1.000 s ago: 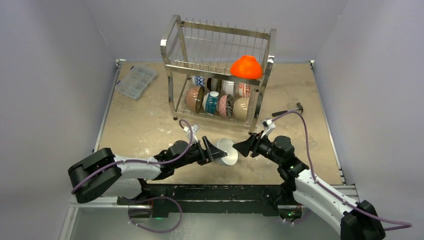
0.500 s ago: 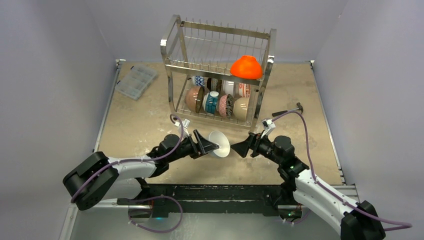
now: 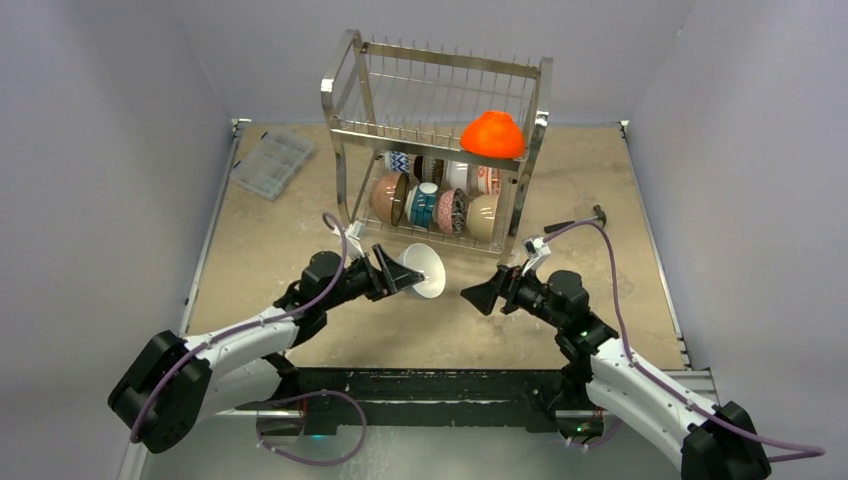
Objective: Load the bowls into the dish rack
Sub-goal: Turn the bowl upside down on the dish rack.
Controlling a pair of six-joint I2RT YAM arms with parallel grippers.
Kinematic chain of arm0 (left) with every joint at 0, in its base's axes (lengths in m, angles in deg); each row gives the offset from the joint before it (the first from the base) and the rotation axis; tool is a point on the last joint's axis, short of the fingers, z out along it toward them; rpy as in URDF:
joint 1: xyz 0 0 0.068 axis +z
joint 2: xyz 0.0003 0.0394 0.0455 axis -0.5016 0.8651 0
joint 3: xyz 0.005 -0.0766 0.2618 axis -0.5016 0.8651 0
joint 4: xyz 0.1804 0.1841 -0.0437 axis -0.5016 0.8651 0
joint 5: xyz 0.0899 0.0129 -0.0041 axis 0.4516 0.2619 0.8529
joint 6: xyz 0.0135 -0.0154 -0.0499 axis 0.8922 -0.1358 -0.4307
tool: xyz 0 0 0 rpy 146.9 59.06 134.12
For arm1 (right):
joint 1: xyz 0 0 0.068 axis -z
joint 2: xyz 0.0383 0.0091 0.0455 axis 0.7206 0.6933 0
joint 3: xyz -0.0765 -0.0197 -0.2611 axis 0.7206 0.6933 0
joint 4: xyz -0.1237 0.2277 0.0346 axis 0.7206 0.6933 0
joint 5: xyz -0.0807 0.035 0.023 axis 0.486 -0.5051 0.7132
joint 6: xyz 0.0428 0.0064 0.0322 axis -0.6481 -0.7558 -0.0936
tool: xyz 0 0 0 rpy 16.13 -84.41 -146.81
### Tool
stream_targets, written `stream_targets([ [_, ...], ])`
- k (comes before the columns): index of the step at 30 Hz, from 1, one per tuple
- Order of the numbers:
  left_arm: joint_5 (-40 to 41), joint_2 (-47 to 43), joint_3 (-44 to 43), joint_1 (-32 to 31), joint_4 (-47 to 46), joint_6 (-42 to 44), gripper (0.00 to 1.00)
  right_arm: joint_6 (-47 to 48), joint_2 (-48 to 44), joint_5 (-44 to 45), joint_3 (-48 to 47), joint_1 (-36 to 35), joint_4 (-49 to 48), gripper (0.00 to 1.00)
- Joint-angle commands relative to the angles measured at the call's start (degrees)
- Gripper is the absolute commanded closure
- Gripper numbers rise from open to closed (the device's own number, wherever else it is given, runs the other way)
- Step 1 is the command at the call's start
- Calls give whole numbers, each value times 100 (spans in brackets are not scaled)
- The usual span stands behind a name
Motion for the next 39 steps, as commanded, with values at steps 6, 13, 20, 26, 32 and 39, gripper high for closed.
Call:
stream_targets([
  [6,-569,-588,-1603,412,1407,828,100,134,-18,-59,-316,-19,-25,1],
  [13,-979,-422,-2816,553,1815,890,100,178,65,-94,-380,-23,-63,1],
  [20,-1492,-191,-3998,606,1789,755,100,182,49,-105,-409,-19,-66,1],
  [26,-1719,52,-4580,731,1233,239,100,212,54,-133,-424,-20,-5,1],
  [32,-2098,589,-5004,966,-256,-963,100,225,-12,-121,-432,-19,71,1],
  [39,-1982,1094,-5928,1247,-182,-1048,100,253,-48,-128,-423,-22,138,1],
])
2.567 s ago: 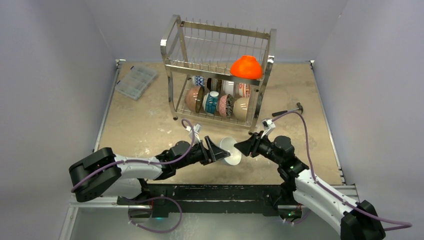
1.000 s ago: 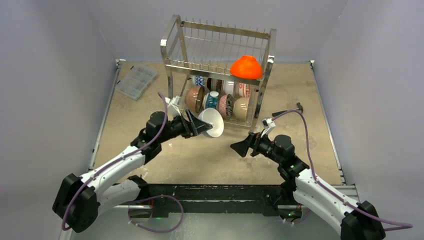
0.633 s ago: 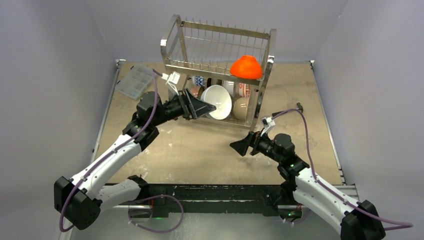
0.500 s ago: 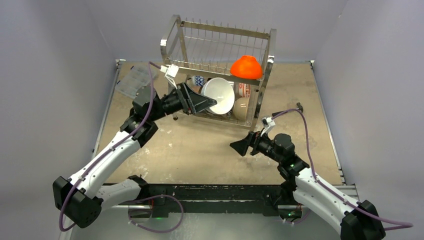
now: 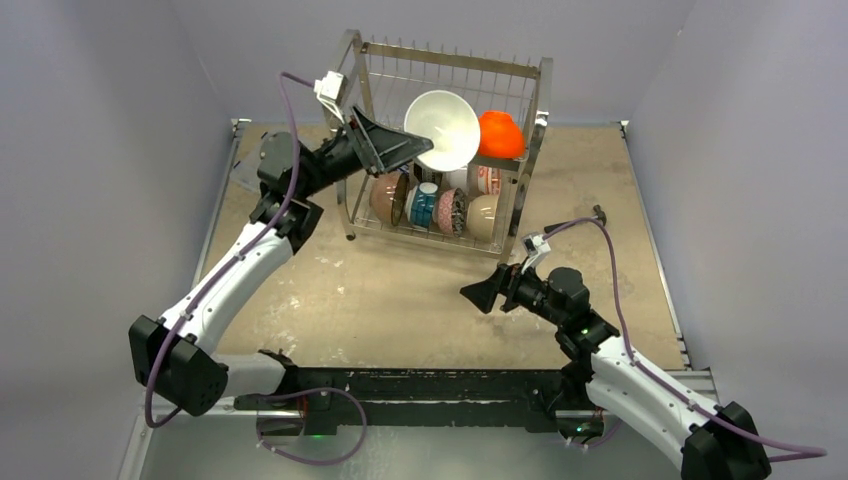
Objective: Load the bowls into the dish rack
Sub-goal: Turn the bowl upside down on the dish rack.
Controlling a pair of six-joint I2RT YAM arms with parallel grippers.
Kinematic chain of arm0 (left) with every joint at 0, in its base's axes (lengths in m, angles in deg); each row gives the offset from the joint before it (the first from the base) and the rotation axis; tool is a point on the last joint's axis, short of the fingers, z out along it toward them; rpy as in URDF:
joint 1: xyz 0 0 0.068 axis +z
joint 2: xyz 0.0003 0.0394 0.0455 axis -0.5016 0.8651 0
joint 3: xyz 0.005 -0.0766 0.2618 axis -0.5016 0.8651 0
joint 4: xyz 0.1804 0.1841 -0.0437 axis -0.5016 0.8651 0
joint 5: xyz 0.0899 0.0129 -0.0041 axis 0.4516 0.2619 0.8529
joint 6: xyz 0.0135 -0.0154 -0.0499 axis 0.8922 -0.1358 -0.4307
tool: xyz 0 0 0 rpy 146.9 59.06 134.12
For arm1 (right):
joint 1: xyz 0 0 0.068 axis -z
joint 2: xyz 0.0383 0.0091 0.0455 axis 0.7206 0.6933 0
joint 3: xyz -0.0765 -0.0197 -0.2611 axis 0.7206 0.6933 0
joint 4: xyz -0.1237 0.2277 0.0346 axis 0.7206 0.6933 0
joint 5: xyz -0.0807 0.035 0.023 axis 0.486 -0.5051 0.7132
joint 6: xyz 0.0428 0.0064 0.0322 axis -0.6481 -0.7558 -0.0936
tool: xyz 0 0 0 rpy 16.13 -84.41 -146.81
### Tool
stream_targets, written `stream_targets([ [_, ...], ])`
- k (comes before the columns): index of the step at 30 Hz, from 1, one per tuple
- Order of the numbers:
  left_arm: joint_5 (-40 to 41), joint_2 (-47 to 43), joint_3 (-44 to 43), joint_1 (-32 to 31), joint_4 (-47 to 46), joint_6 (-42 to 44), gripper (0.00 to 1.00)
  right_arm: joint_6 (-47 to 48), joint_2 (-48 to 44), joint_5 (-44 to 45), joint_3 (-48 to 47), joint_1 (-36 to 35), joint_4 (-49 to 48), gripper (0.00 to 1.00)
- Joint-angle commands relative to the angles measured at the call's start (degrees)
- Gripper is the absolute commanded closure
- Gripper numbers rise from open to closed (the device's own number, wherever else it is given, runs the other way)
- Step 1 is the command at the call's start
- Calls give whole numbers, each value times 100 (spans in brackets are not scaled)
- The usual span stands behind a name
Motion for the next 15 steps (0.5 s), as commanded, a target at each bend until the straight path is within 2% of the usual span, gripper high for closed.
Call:
stream_targets([
  [1,111,56,-944,228,-395,102,100,133,-63,-114,-251,-20,9,1],
  [6,634,312,-1782,498,776,1023,100,162,-86,-124,-251,-18,70,1],
  [12,879,888,-2557,731,1153,1332,100,212,-61,-144,-269,-20,111,1],
  [15,1096,1237,-3090,773,1694,1773,100,228,-57,-149,-269,-18,135,1],
])
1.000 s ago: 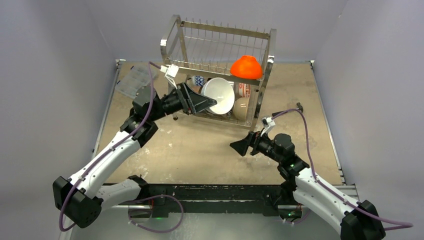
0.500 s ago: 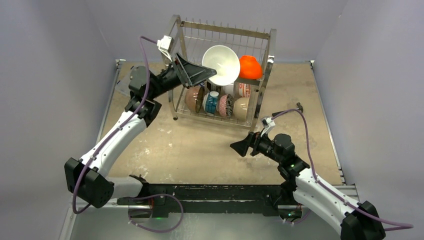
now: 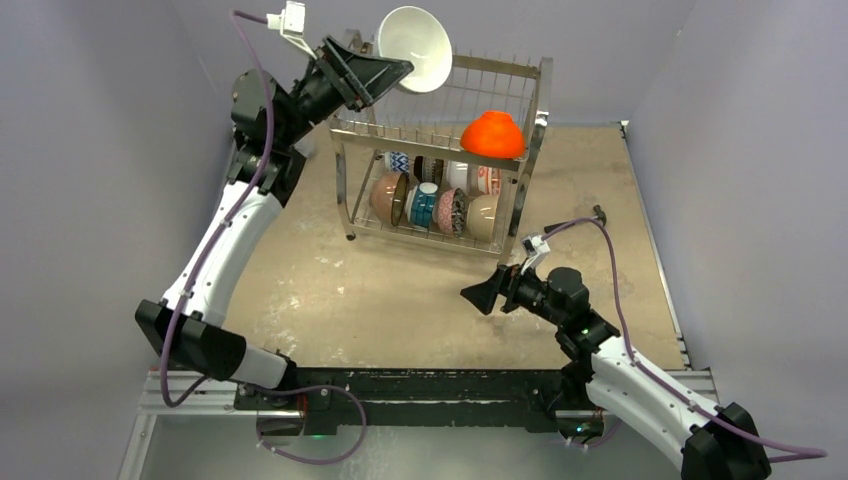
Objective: Load the bowls into the dish rack
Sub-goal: Turn the bowl upside down on the dish rack.
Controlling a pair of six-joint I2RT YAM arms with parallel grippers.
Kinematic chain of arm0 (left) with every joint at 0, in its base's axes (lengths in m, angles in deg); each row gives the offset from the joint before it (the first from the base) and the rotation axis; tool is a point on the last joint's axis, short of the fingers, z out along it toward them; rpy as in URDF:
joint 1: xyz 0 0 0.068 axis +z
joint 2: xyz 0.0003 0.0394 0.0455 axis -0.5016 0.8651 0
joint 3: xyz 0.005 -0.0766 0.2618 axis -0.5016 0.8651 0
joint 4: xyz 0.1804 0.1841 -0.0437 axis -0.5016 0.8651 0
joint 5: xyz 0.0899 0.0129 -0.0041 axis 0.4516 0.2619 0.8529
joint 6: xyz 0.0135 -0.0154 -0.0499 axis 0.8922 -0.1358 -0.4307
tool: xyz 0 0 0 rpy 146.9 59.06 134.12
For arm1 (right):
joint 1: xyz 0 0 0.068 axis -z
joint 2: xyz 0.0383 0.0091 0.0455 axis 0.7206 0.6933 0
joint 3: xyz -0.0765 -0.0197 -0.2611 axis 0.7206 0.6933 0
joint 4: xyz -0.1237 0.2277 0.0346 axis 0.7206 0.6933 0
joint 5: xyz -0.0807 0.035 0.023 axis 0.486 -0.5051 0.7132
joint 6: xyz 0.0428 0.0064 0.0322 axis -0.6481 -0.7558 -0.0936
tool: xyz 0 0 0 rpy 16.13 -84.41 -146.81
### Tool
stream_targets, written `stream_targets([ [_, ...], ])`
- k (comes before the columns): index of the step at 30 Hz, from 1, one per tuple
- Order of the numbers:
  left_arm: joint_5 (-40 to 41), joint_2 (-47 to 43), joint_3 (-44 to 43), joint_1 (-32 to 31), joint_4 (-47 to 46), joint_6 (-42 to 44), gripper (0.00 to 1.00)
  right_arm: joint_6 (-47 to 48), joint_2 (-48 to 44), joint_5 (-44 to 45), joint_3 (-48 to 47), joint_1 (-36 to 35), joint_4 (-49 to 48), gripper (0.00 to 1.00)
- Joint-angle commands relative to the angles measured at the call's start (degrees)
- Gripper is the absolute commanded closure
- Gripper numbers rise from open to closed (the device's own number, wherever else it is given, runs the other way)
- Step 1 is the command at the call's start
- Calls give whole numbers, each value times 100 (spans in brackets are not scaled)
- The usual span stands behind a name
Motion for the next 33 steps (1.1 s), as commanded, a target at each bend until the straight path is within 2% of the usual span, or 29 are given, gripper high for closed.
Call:
stream_targets([
  [1,493,487,-861,79,626,844,100,141,-35,-140,-258,-18,-4,1],
  [8,978,948,-1841,79,1967,2182,100,183,-21,-122,-260,-14,73,1],
  [19,962,1362,-2786,37,3265,3893,100,243,266,-250,-297,-15,-159,1],
  [26,2031,1285,-3014,-920,3712,5628,100,205,215,-299,-270,-16,-136,1],
  [30,2149,1520,-3459,-1048,4198,6051,100,210,179,-290,-268,-16,-89,1],
  [33,2365,1488,-3391,-1200,4263,6588,100,231,169,-290,-254,-17,-72,1],
])
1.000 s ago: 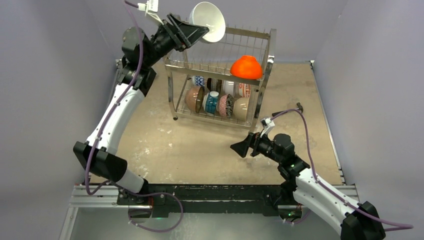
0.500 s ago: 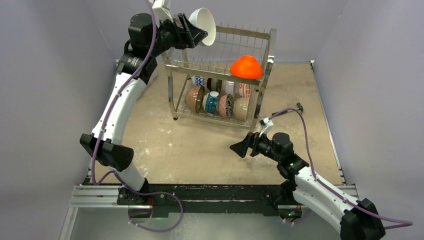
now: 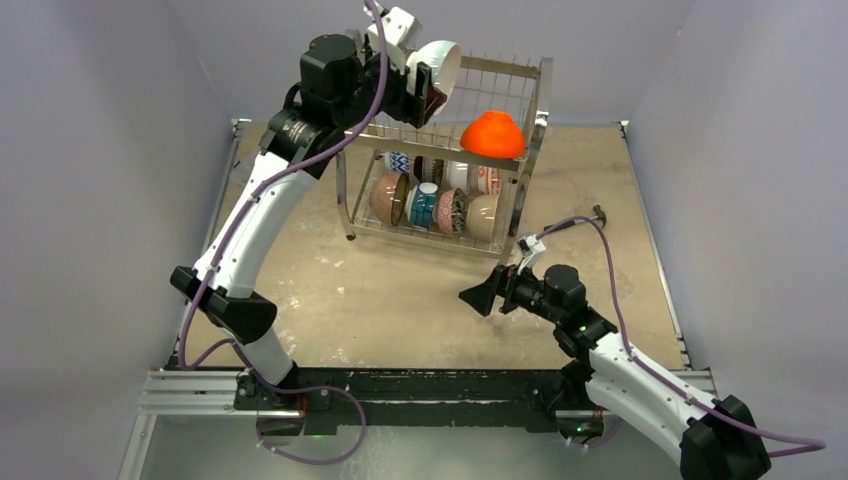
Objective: Load the bowls into the dish rack
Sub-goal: Turn the bowl upside down on the dish rack.
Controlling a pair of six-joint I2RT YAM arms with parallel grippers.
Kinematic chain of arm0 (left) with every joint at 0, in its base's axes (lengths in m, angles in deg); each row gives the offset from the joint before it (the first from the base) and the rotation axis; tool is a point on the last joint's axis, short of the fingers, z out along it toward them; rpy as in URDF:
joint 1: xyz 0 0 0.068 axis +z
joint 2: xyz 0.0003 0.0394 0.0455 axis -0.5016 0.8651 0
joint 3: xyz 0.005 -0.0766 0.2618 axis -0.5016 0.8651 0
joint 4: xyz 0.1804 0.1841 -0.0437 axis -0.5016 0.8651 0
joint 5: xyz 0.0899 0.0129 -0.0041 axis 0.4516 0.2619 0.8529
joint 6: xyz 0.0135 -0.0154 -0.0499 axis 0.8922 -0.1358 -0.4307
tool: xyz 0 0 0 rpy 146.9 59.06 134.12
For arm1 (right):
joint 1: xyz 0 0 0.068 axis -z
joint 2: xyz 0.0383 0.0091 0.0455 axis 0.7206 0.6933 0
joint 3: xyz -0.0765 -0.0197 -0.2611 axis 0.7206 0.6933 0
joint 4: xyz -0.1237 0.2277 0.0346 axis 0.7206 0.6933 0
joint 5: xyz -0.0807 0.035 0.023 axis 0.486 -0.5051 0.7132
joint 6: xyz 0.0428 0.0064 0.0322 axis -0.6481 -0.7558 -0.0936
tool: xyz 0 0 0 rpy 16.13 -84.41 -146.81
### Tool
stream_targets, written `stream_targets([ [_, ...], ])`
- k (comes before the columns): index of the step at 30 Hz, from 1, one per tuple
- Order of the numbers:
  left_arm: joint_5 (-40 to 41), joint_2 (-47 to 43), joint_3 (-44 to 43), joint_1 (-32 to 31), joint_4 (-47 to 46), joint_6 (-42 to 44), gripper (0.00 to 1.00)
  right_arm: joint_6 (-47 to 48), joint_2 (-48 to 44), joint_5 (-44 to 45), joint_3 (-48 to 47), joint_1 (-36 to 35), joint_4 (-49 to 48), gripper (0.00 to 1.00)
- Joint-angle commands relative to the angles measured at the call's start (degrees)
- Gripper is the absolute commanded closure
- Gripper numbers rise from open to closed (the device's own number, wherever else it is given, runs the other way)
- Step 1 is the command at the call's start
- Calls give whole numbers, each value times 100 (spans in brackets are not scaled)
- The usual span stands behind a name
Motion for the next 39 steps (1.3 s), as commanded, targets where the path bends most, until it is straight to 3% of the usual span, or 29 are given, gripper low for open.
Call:
stream_targets([
  [1,541,-133,-270,-103,-158,1134,100,99,-82,-99,-177,-18,-80,1],
  [13,1167,-618,339,-557,-404,2640,100,212,192,-174,-248,-16,-141,1],
  [21,1768,-692,387,-937,-95,3657,100,263,362,-281,-263,-18,-242,1],
  [28,2428,-747,571,-1138,-231,4214,100,314,521,-332,-304,-11,-319,1],
  [39,2772,-775,730,-1256,-504,5181,100,356,488,-344,-334,-16,-229,1],
])
